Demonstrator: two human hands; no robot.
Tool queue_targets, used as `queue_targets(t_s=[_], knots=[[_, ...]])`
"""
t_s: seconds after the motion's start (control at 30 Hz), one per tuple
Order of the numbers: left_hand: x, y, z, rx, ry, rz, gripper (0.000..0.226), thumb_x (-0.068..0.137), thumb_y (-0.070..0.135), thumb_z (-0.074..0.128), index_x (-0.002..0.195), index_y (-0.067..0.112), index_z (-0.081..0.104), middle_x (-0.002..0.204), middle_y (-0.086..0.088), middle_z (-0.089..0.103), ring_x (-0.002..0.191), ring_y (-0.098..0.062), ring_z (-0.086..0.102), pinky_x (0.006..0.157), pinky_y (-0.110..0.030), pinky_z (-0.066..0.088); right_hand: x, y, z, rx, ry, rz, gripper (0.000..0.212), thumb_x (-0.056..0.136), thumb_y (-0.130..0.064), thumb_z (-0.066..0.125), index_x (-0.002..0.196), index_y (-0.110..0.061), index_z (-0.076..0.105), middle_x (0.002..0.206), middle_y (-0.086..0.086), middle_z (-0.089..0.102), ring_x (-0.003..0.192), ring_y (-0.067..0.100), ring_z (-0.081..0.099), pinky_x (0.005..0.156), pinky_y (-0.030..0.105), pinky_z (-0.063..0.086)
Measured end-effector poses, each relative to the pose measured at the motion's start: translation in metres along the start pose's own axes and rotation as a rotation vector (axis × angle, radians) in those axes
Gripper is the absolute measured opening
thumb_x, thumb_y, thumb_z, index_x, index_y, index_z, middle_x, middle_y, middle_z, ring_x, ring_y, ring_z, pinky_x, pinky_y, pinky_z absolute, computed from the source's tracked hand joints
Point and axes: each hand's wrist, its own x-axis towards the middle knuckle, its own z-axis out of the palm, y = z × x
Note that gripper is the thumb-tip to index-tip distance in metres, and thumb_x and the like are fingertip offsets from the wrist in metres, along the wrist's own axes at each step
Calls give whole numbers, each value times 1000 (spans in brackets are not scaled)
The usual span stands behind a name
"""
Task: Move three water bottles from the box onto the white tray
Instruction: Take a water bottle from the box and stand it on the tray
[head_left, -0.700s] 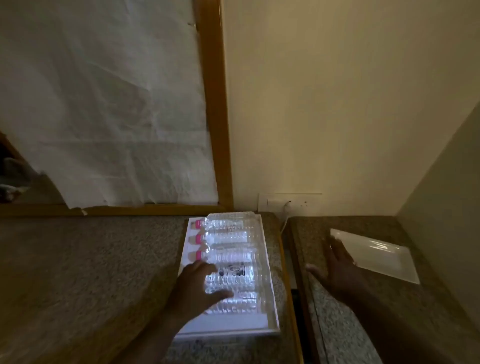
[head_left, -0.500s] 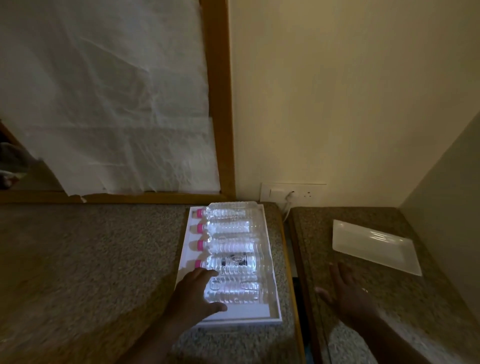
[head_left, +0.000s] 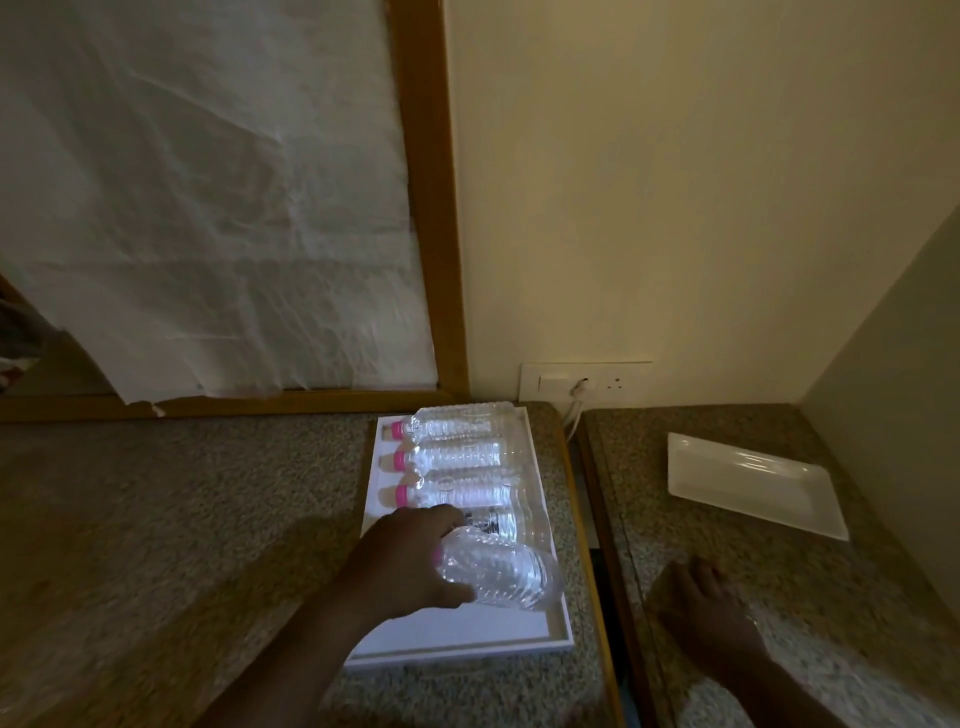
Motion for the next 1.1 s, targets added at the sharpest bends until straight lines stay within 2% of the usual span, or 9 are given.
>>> queue_targets(t_s=[0.1,0.23,0.4,0.53,0.63,0.73,0.87,0.97,1.1], knots=[[4,22,-3,-27,62,68,83,49,73,75,122,41,52,112,19,64,95,-4,59,75,-20,51,3,3,1,-19,-18,-10,77,100,-57,39,157,-21,2,166,10,-7,150,37,-11,122,56,12],[11,40,16,-293,135,113,66,51,73,77,109,55,52,91,19,62,78,-3,58,64,-14,46,4,8,7,-72,-49,-30,85,98,-66,26,154,-17,-14,163,14,-19,148,38,-19,121,56,2],[18,54,48,-412,171,112,64,59,72,73,112,71,36,108,27,55,100,6,50,76,-17,42,6,10,12,-52,-63,-20,86,96,-69,23,153,-18,-17,161,14,-26,147,36,-22,120,57,0],[21,53,63,-481,76,52,70,56,65,81,112,64,39,108,28,59,100,11,54,73,-8,44,5,14,16,-10,-21,-33,87,94,-72,25,154,-24,-15,161,9,-25,148,32,-22,119,56,-1],[23,46,67,-556,56,-10,71,47,60,89,107,52,51,98,22,72,93,5,64,68,-11,50,2,21,21,3,50,-77,88,91,-76,26,155,-27,-10,164,5,-17,150,28,-16,120,52,-1],[32,51,59,-573,84,-46,73,39,51,92,103,43,57,93,34,70,90,9,65,65,-8,51,-1,44,21,11,103,-70,89,86,-82,16,156,-31,-2,166,4,-10,151,25,-11,120,50,-1],[45,68,39,-587,139,-81,75,37,36,93,106,24,67,92,12,77,90,-3,71,76,-22,54,0,82,23,25,173,-55,96,77,-89,-1,155,-35,-3,160,1,-18,151,28,-12,119,53,-5],[67,105,26,-591,151,-45,67,38,37,92,98,23,67,89,20,75,83,2,70,62,-12,51,3,111,23,34,222,-44,92,79,-88,-1,153,-34,-7,160,1,-21,150,29,-18,120,52,-9],[118,182,43,-619,35,78,51,48,32,93,94,31,72,90,13,77,79,-6,73,63,-19,57,3,142,22,50,290,-2,85,88,-83,11,155,-31,6,165,2,-6,151,25,-15,120,50,-7]])
